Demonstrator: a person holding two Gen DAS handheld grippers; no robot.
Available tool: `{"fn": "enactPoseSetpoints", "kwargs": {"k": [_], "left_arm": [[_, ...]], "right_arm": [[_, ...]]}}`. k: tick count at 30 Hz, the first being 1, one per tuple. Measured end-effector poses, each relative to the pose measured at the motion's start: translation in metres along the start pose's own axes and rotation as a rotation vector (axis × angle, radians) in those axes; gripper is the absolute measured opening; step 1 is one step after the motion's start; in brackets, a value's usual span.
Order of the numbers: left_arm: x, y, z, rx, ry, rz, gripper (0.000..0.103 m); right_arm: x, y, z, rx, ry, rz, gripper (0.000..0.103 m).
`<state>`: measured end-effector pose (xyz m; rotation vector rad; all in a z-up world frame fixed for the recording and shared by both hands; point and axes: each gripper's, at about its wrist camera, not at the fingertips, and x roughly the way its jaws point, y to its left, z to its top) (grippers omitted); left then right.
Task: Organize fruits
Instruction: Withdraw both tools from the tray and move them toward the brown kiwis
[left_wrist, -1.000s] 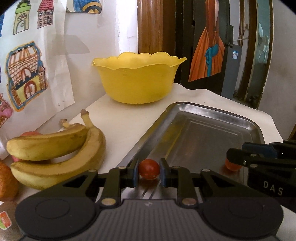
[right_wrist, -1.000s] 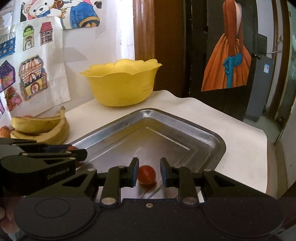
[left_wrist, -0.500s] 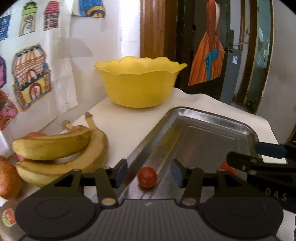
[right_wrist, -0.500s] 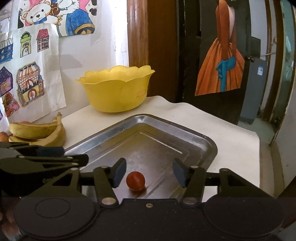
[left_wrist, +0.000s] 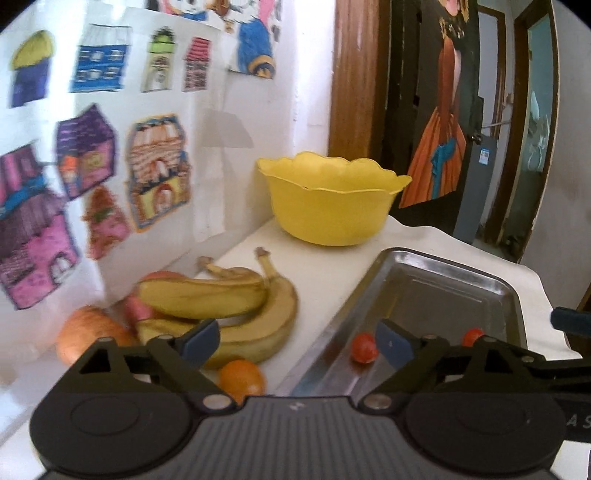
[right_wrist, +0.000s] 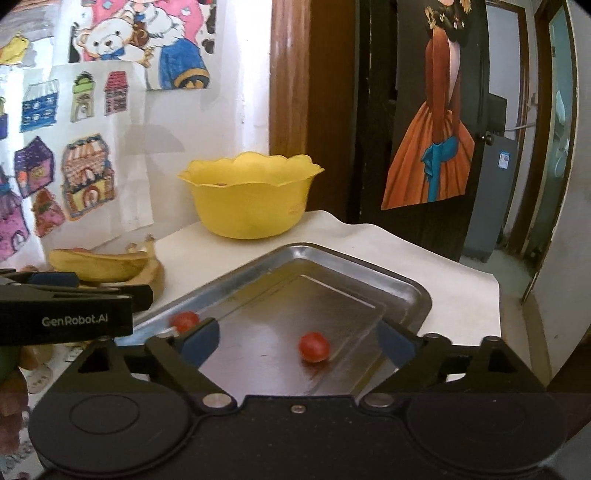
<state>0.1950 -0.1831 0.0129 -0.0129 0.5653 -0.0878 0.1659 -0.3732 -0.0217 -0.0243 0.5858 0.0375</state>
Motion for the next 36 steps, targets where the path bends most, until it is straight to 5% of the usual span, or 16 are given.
{"fn": "enactPoseSetpoints", "kwargs": {"k": [13,36], "left_arm": [[-0.063,0.058,-0.016,0.003,-0.048,-0.009,0.102],[-0.096,0.133,-0.065,-0.036,0.076,0.091,0.102]], "right_arm": [[-0.049,0.064,-0.009,-0.017,-0.025,-0.031,0.102],[-0.072,0.157,-0.033,-0.045,0.079,0.031,0.102]]}}
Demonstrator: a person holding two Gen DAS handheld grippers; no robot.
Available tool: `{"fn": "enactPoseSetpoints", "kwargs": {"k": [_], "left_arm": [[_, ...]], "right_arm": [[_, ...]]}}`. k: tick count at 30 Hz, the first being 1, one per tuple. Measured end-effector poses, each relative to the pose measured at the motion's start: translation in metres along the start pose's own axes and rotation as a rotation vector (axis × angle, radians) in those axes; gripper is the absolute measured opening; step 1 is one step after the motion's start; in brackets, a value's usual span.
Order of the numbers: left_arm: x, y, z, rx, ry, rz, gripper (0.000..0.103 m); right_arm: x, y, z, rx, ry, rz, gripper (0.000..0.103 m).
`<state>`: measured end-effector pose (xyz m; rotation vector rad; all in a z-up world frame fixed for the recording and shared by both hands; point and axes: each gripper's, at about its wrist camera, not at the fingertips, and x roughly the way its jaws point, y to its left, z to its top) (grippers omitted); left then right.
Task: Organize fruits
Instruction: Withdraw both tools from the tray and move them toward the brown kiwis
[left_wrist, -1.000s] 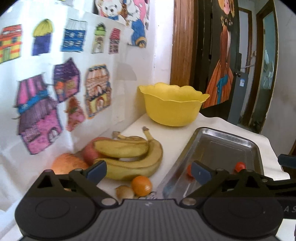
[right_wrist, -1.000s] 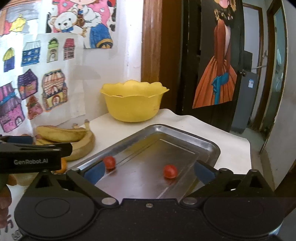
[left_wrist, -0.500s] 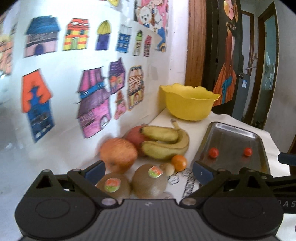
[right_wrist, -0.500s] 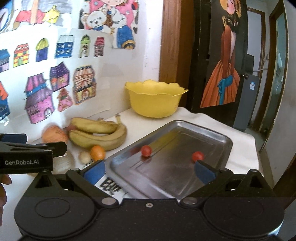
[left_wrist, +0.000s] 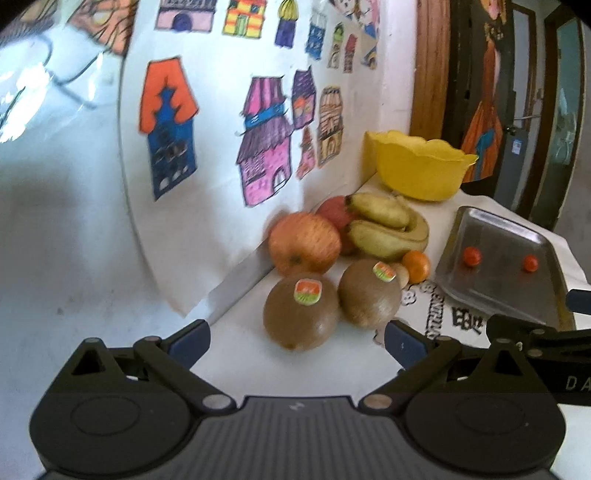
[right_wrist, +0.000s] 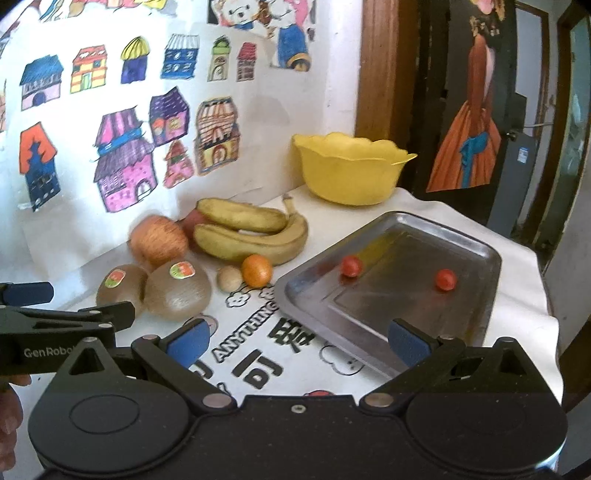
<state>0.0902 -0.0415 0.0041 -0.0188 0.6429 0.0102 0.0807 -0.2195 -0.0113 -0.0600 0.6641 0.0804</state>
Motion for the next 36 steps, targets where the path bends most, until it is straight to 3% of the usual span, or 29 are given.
{"fn": "enactPoseSetpoints", "kwargs": {"k": [25,30,36], "left_arm": [[0.019,0.005,-0.012,-0.037,0.066,0.078,0.102],[0.024,0.006,-0.013,-0.048,0.072,0.091,0.102],[0.029,0.005,-0.012,-0.052,0.07,0.095,0.102]], "right_arm": [[0.028,-0.004,-0.009,-0.042,0.054,0.09,0.102],[0.039,-0.006,0.001,-0.056,0.045,0.15,0.102],[0.058,-0.005,0.015,-0.05,0.066,0.282,0.102]]}}
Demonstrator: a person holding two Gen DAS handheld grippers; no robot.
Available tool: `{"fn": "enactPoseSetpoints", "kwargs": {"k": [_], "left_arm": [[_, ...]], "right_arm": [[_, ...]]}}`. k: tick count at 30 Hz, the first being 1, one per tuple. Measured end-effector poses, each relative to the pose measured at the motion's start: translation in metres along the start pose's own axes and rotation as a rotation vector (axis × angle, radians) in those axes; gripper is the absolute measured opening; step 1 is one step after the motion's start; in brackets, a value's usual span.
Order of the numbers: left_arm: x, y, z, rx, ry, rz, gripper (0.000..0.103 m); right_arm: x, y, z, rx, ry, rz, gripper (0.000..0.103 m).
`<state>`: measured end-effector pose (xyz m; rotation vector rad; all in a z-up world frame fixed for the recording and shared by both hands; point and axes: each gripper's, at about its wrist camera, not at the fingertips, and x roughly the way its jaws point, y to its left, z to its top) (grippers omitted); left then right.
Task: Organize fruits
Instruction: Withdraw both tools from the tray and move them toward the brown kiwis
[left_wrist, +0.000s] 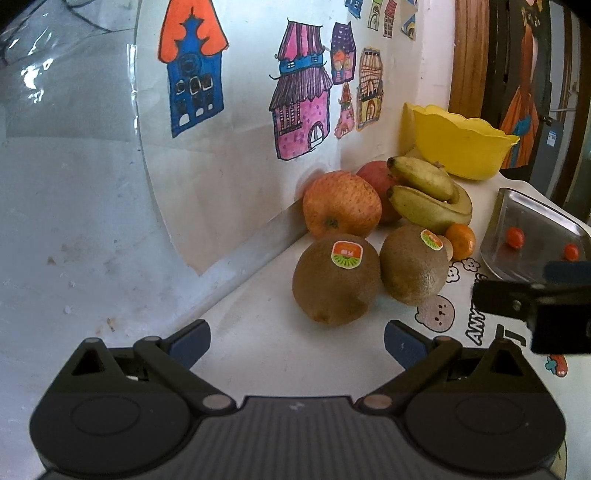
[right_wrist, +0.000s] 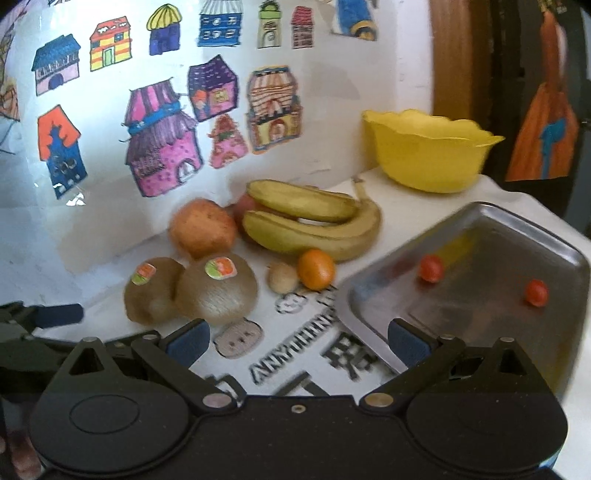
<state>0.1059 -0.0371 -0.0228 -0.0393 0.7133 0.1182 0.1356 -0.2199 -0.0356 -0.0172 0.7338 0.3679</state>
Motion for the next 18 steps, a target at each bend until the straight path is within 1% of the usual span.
{"fn": "enactPoseSetpoints", "kwargs": {"k": [4,10,12,18], "left_arm": [[0.002,0.0,0.0,-0.008,0.008,0.007,0.102],[0.004,0.0,0.001,-0.007,0.006,0.011,0.101],[0.005,-0.001,0.002,0.0,0.006,0.013,0.101],[0.005,-0.002,0.0,0.007,0.008,0.015,0.1]], "right_arm": [[0.013,0.001,0.011,-0.026,0.014,0.065,0.102],[0.032,0.007,0.025,-0.015,0.044,0.174,0.101],[0.037,0.01,0.028,-0.021,0.055,0.193,0.096],[0.051,0.02,0.034,-0.039,0.079,0.241,0.09]]}}
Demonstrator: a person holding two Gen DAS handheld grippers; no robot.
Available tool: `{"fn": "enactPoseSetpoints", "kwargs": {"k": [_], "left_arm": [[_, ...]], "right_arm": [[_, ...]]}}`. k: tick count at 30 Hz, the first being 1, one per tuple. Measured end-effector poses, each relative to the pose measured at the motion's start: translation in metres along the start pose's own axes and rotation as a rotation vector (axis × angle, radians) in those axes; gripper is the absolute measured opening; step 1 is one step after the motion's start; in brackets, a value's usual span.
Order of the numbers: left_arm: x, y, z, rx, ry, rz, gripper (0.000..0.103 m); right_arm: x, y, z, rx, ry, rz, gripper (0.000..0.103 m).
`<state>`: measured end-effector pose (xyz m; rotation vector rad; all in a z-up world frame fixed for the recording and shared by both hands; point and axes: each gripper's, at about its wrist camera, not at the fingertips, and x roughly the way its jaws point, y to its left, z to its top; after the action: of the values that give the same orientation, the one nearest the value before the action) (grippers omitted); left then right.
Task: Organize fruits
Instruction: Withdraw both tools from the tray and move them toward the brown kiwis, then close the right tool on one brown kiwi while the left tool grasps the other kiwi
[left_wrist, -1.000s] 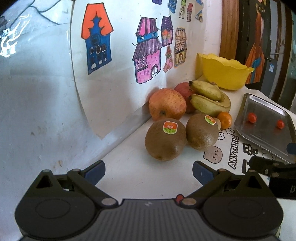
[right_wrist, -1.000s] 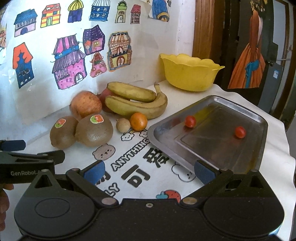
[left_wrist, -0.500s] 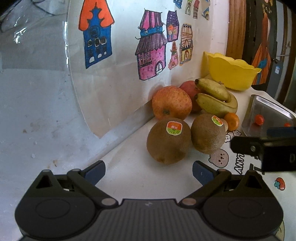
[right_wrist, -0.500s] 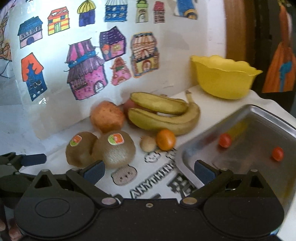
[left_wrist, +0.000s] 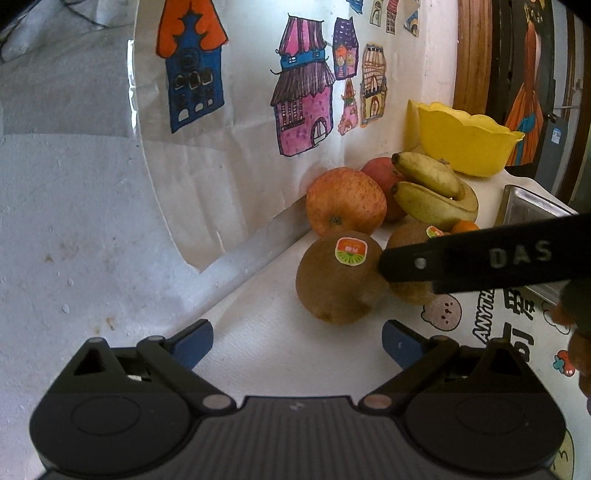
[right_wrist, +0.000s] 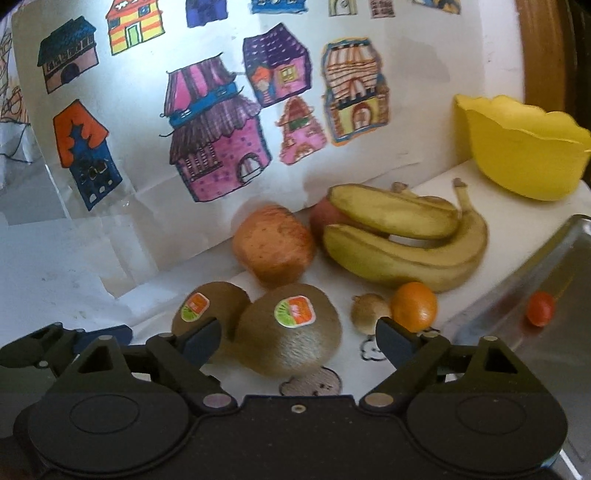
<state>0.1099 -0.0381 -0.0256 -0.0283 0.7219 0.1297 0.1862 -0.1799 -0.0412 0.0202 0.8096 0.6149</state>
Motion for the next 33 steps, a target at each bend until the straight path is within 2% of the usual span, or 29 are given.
{"fn": "enactPoseSetpoints", "kwargs": {"k": [5,7,11,18,33], "left_arm": [[0.001,0.0,0.0,0.004,0.003,0.004,0.098],[0.002,0.0,0.0,0.005,0.002,0.007,0.098],[0.002,-0.001,0.0,0.007,-0.002,0.011,0.096],[0.002,-0.002,0.002,0.012,-0.013,0.007,0.086],[0.013,-0.012,0.018,0.037,-0.048,-0.018,0.085]], "right_arm": [[0.005,-0.003,0.002,0.019,0.004,0.044,0.088],[0.005,-0.005,0.002,0.016,0.002,0.069,0.084],[0.005,-0.011,-0.001,-0.003,0.014,0.109,0.068],[-0.004,-0.022,-0.004,-0.045,0.029,0.142,0.067],[-0.031,-0.033,-0.017,-0.155,0.053,0.09,0.069]]}}
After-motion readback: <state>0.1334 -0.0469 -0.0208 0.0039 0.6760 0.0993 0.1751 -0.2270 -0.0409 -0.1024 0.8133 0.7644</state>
